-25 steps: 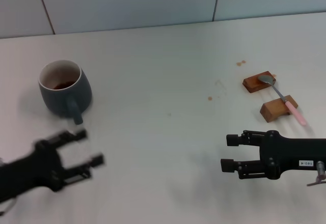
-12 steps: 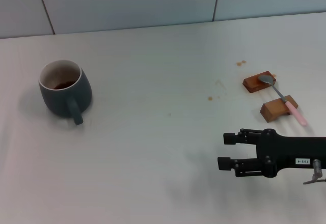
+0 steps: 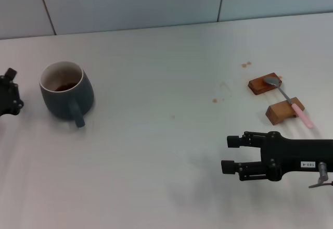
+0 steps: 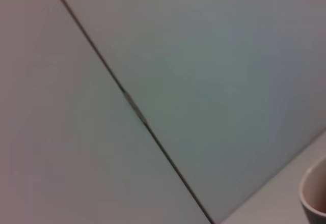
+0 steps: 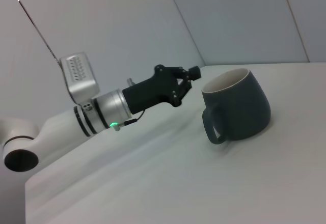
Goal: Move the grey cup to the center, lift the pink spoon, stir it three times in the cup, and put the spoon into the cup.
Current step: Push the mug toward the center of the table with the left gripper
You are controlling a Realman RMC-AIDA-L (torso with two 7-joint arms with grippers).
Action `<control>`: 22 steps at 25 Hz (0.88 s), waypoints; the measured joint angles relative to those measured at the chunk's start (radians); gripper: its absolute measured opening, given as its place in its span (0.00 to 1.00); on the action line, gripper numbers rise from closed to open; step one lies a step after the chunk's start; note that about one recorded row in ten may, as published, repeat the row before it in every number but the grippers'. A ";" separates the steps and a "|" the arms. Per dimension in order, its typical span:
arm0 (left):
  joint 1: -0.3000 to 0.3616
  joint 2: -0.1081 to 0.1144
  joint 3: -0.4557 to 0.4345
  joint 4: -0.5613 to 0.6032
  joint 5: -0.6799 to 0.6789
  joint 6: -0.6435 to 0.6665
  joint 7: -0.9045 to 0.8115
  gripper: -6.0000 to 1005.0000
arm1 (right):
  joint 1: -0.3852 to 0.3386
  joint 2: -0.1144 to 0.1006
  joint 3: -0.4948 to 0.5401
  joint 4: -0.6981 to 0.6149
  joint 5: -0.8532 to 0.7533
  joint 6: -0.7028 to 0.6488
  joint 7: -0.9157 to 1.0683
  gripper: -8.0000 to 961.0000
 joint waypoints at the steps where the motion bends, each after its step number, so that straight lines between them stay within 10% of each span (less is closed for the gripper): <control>1: -0.009 0.000 0.008 -0.001 0.004 -0.024 0.006 0.04 | 0.000 0.000 0.000 0.000 0.000 0.000 0.000 0.86; 22: -0.076 -0.005 0.253 -0.047 0.005 -0.091 0.011 0.00 | -0.003 -0.001 0.001 0.015 -0.001 0.000 0.000 0.86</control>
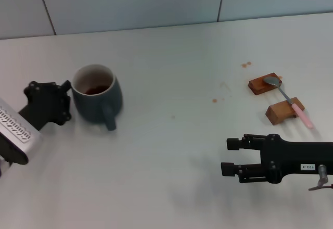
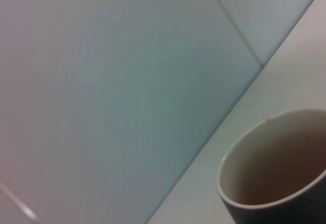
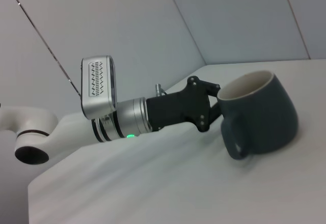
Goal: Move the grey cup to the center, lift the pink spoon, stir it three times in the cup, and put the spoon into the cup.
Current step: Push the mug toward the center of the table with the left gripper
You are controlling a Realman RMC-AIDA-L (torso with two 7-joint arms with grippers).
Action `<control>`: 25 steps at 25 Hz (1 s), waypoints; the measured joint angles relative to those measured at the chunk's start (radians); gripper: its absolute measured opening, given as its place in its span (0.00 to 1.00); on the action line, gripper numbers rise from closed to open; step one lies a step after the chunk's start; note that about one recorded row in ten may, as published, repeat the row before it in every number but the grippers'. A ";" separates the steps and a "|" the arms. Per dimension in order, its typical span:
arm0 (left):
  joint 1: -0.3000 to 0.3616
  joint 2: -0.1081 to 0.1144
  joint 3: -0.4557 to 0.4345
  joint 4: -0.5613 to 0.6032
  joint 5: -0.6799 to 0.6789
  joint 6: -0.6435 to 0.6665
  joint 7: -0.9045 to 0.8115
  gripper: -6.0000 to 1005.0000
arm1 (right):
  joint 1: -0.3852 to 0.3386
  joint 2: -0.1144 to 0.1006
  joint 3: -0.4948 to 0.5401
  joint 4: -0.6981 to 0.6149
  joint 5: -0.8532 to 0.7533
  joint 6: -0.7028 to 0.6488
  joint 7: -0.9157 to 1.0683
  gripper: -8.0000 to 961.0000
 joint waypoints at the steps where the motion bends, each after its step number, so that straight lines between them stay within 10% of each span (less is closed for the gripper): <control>1: -0.005 0.000 0.010 -0.011 0.000 0.001 0.000 0.01 | -0.001 0.000 0.001 0.002 0.001 0.000 0.000 0.86; 19: -0.081 -0.002 0.026 -0.259 0.146 0.048 0.000 0.01 | -0.005 0.001 0.005 0.012 0.007 -0.003 0.000 0.86; 25: 0.012 0.010 -0.029 -0.260 0.156 0.260 -0.160 0.01 | -0.037 0.000 0.073 0.034 0.063 -0.017 0.002 0.86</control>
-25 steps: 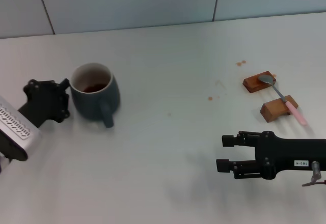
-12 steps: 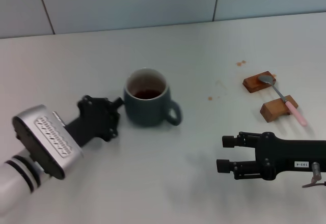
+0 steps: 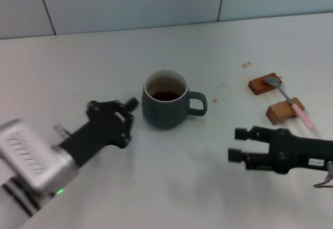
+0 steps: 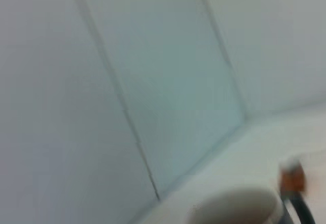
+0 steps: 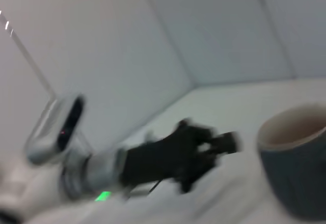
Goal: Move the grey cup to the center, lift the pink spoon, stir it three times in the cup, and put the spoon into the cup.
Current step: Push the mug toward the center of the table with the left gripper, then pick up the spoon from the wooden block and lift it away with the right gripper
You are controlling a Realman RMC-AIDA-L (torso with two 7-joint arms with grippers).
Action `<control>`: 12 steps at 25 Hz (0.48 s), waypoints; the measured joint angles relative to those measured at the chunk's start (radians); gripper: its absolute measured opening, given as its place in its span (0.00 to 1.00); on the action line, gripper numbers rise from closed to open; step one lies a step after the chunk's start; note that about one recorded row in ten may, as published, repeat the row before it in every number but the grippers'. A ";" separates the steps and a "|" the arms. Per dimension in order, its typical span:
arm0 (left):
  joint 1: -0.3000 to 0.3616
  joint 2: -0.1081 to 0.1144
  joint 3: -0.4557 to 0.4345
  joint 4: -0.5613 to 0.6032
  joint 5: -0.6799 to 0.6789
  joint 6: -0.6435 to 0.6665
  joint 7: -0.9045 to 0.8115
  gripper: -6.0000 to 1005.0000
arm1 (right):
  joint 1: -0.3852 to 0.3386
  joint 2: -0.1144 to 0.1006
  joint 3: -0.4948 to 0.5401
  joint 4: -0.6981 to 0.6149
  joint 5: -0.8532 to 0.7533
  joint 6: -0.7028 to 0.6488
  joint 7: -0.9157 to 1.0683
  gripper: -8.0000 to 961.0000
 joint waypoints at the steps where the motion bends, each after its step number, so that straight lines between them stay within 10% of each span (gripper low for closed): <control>1: 0.028 0.001 0.008 0.028 0.002 0.065 -0.094 0.01 | -0.009 -0.001 0.026 0.016 0.020 -0.003 0.002 0.86; 12: 0.161 0.000 0.174 0.395 0.147 0.277 -0.650 0.32 | -0.129 -0.022 0.411 0.248 0.213 0.043 0.243 0.86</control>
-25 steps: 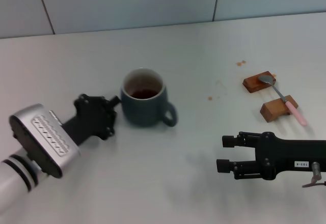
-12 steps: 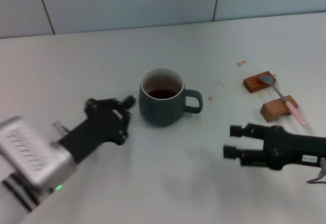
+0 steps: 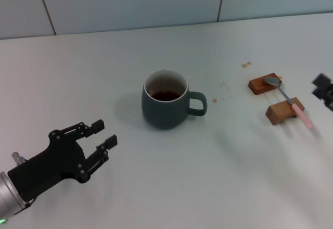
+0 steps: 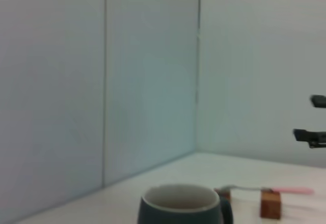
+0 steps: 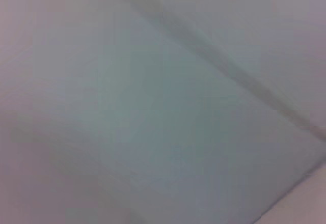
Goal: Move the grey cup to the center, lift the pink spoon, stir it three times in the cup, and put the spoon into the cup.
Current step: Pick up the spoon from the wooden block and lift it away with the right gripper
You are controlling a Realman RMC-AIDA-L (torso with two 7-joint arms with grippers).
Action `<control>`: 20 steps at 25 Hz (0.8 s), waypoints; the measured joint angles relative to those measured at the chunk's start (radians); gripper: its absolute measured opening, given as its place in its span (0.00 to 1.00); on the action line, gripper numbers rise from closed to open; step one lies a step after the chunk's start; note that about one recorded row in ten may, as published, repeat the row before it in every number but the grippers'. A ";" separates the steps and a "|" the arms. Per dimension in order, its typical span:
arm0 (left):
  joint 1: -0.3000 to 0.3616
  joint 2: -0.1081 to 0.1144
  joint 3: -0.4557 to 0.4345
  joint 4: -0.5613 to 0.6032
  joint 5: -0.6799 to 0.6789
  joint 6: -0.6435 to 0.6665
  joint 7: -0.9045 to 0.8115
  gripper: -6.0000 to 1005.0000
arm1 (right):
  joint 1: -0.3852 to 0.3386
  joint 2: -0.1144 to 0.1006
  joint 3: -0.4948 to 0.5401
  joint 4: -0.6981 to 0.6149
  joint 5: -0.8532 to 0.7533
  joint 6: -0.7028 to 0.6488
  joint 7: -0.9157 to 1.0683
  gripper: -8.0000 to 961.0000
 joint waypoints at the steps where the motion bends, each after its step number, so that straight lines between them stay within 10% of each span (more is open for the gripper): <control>1: 0.001 -0.001 0.011 0.014 0.000 -0.002 -0.014 0.36 | -0.012 0.000 0.027 0.018 0.000 0.025 0.047 0.86; 20: -0.002 -0.002 0.055 0.043 0.003 -0.009 -0.011 0.85 | -0.080 0.008 0.081 0.089 -0.005 0.213 0.188 0.86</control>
